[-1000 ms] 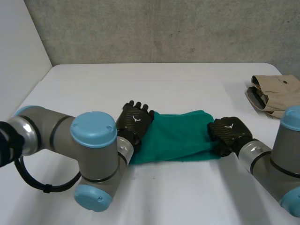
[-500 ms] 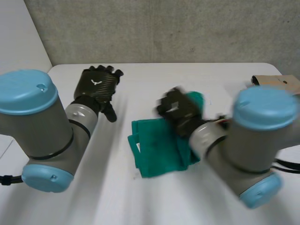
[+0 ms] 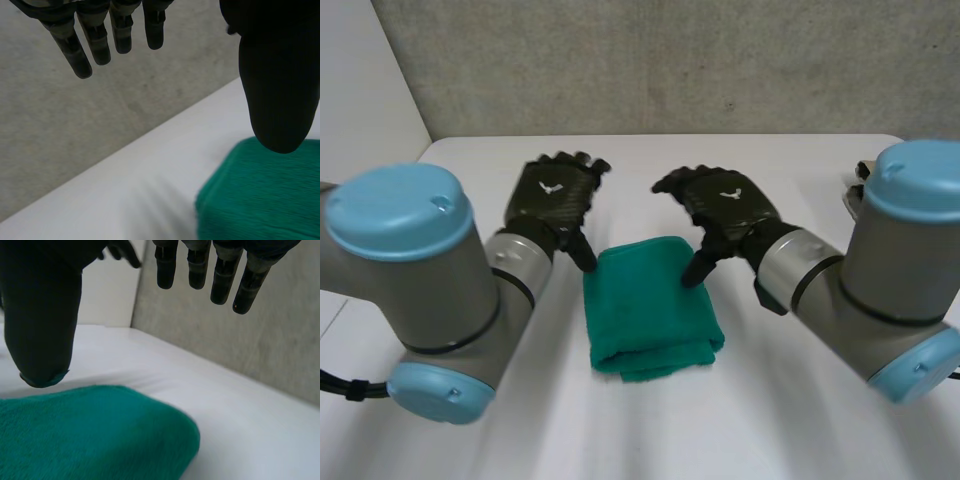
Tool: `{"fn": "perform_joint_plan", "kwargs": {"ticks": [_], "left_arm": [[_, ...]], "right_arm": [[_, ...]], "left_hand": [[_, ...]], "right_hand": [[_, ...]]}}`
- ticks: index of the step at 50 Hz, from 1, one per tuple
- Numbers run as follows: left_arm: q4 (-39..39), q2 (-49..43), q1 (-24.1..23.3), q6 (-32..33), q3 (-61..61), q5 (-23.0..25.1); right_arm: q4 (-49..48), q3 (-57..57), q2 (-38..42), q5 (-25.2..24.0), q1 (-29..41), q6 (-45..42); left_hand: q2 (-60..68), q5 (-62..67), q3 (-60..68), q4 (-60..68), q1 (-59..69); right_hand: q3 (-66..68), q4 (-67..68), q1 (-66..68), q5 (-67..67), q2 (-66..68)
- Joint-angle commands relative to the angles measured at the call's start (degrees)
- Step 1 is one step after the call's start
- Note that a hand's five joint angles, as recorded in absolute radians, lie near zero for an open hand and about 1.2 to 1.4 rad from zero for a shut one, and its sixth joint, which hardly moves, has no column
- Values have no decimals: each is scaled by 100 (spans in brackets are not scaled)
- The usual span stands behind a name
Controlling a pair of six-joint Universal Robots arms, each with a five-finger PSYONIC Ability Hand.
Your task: Fold the laundry.
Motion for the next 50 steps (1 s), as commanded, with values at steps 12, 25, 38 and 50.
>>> {"fn": "perform_joint_plan", "kwargs": {"ticks": [12,25,38,50], "left_arm": [[-909,-1299,-412,30,253,46],[-1192,-1432,-307,268,411,117],[-1200,78,44,101,788,1601],[-2246,510,317,-5,1237,2462]], "right_arm": [[1586,-1423,1922,55,-157,-240],[1499,-1274,1748,960,-87,-1471],[-135,298,-54,1206,-16,-1550],[-628,1819,-565,1478,633,-1427]], "left_hand": [[-122,-210,-162,-107,-132],[-89,-176,-128,-74,-98],[-38,-126,-78,-23,-48],[-38,-125,-78,-23,-48]], "right_hand": [[-234,-345,-160,-359,-255],[-234,-345,-160,-359,-255],[-234,-345,-160,-359,-255],[-234,-345,-160,-359,-255]]}}
